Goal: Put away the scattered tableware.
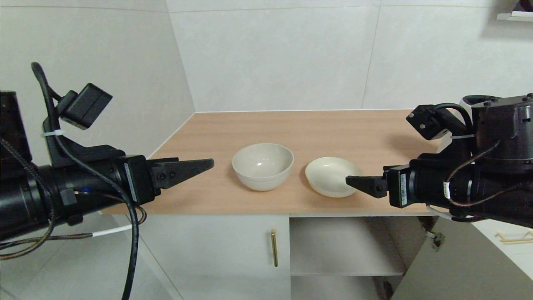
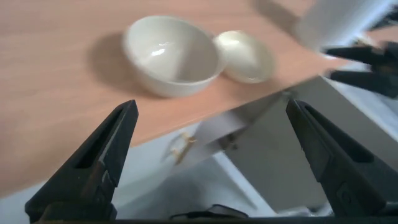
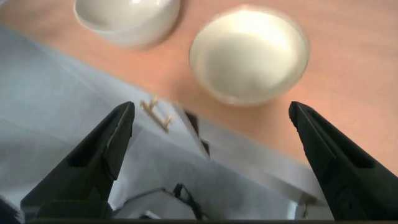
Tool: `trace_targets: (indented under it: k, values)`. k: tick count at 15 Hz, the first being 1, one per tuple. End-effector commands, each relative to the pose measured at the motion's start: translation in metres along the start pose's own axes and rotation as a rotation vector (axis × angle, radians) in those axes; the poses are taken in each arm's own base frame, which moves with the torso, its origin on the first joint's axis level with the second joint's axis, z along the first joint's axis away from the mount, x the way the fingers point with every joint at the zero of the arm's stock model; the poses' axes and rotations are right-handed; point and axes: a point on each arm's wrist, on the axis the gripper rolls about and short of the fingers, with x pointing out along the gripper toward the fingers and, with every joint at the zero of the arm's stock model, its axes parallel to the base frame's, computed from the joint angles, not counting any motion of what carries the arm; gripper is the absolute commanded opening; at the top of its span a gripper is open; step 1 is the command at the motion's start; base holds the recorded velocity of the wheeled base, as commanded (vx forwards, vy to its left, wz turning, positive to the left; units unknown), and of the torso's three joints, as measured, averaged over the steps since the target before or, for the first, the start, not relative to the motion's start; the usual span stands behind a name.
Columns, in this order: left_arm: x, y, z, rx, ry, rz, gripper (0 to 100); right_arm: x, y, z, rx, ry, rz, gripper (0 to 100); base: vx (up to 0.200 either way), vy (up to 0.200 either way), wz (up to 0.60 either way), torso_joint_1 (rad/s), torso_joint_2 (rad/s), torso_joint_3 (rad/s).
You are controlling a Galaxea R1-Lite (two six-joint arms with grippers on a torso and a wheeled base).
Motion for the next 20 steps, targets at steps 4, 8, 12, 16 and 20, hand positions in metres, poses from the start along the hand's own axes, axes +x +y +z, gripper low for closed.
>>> trace_targets:
  k: [4, 8, 12, 16, 20]
  values:
    - [0.023, 0.003, 0.014, -0.018, 0.052, -0.01, 100, 0.03, -0.01, 0.013, 0.013, -0.007, -0.053, 100, 0.0, 0.0, 0.0, 0.035, -0.07, -0.038]
    - [0.03, 0.006, 0.019, -0.075, 0.208, 0.047, 100, 0.041, -0.016, 0.023, 0.129, 0.09, -0.123, 100, 0.0, 0.0, 0.0, 0.0, 0.0, 0.0]
    - [0.057, 0.008, 0.025, -0.227, 0.17, 0.224, 100, 0.072, -0.022, 0.019, 0.184, 0.132, -0.299, 100, 0.0, 0.0, 0.0, 0.0, 0.0, 0.0]
    - [0.111, 0.014, 0.014, -0.352, 0.182, 0.369, 100, 0.076, -0.026, 0.022, 0.218, 0.111, -0.316, 100, 0.0, 0.0, 0.0, 0.0, 0.0, 0.0]
    - [0.154, 0.028, 0.001, -0.448, 0.188, 0.472, 100, 0.081, -0.027, 0.02, 0.231, 0.119, -0.325, 100, 0.0, 0.0, 0.0, 0.0, 0.0, 0.0]
